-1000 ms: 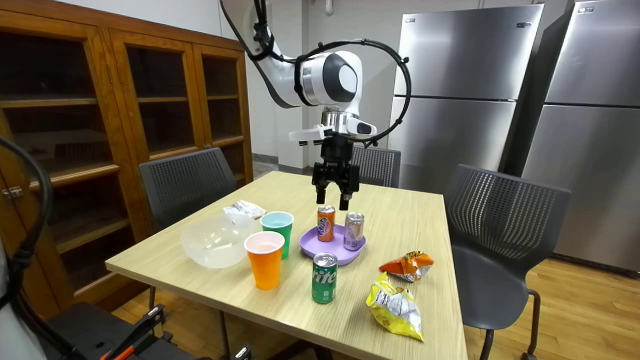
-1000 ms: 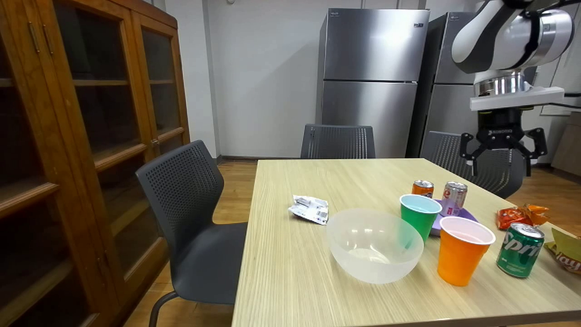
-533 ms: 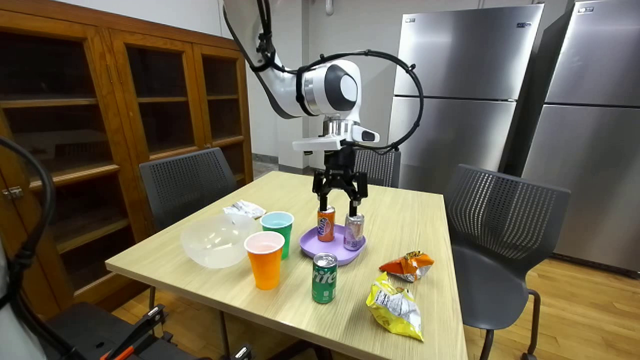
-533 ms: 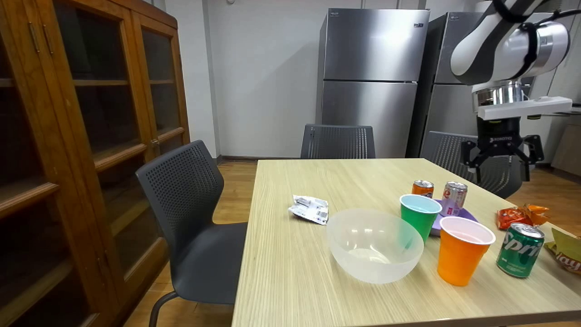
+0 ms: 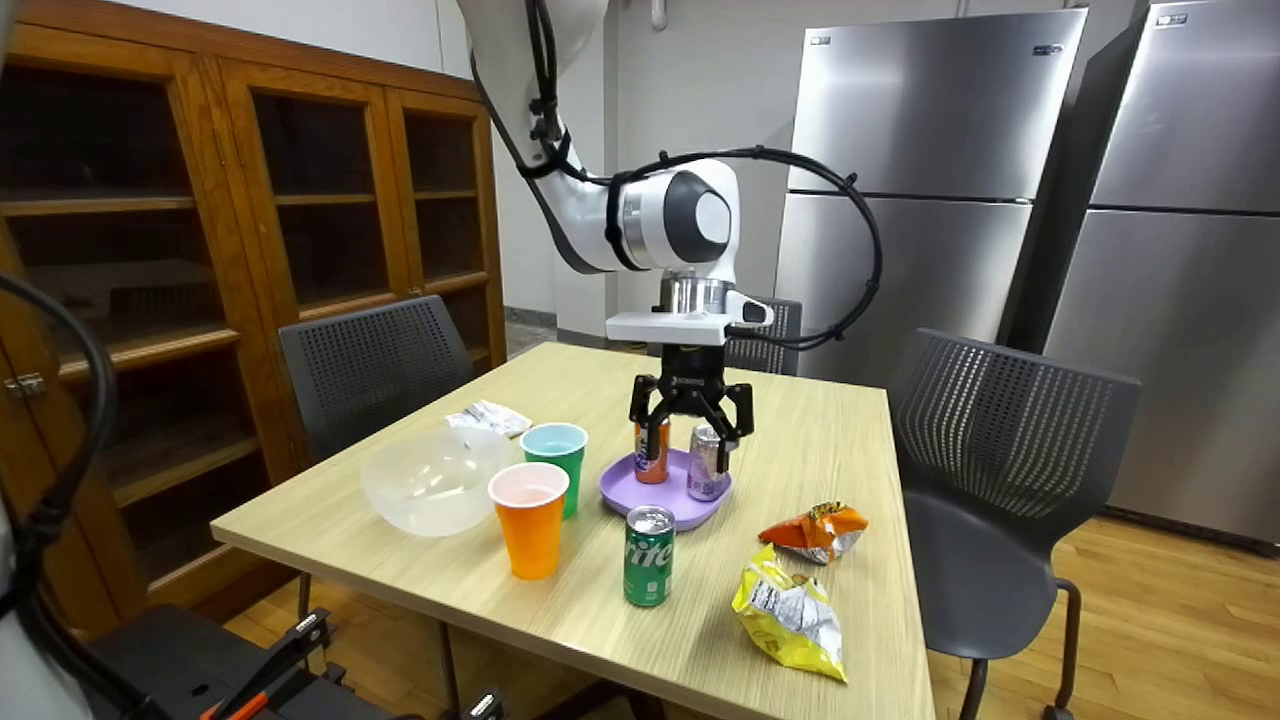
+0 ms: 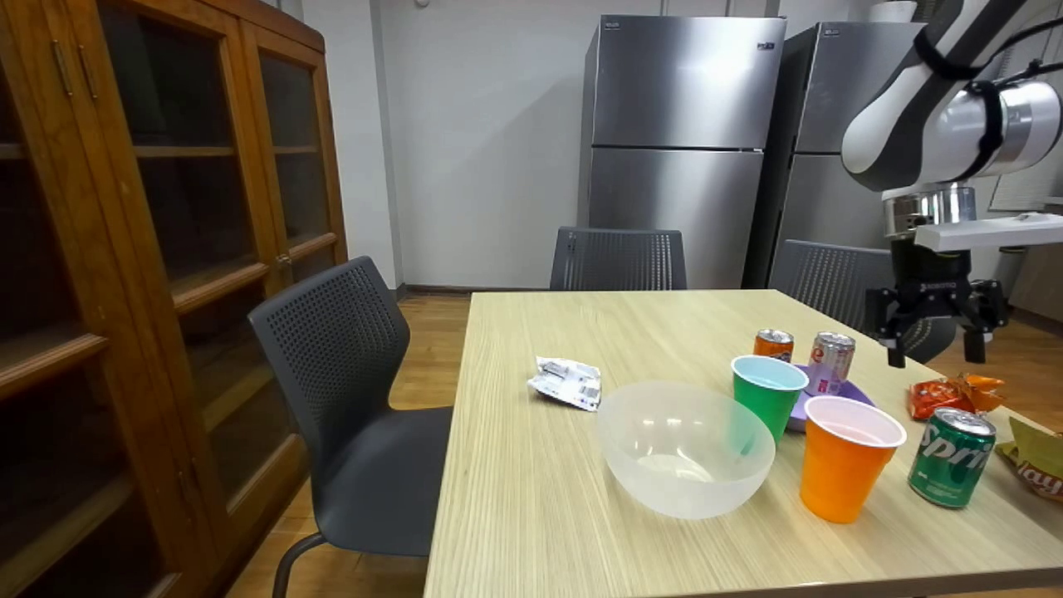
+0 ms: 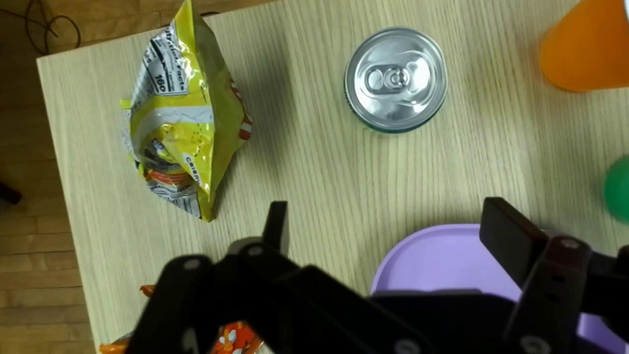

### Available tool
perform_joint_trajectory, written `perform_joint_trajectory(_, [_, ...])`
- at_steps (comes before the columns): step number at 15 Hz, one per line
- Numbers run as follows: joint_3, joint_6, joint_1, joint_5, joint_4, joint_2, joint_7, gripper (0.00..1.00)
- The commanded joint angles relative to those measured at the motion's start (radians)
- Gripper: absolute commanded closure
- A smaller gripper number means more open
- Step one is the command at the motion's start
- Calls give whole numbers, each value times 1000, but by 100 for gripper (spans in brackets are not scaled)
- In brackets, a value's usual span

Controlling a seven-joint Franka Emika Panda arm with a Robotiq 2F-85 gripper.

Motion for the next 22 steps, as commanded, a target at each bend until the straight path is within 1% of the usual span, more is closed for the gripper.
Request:
perform_joint_trajectory(1, [26,38,-32,-15,-55,-28,-93,0])
perform_joint_trajectory(8, [35,59,-42,-24,-142,-58,-233,0])
perform_joint_trajectory(12, [37,52,-46,-32,-168,-58,-283,0])
perform_joint_trajectory(15, [36,49,-47,-43,-179,-56,-301,0])
perform_joint_trajectory(22, [43,41,-38,-73,-185,-42,-298,0])
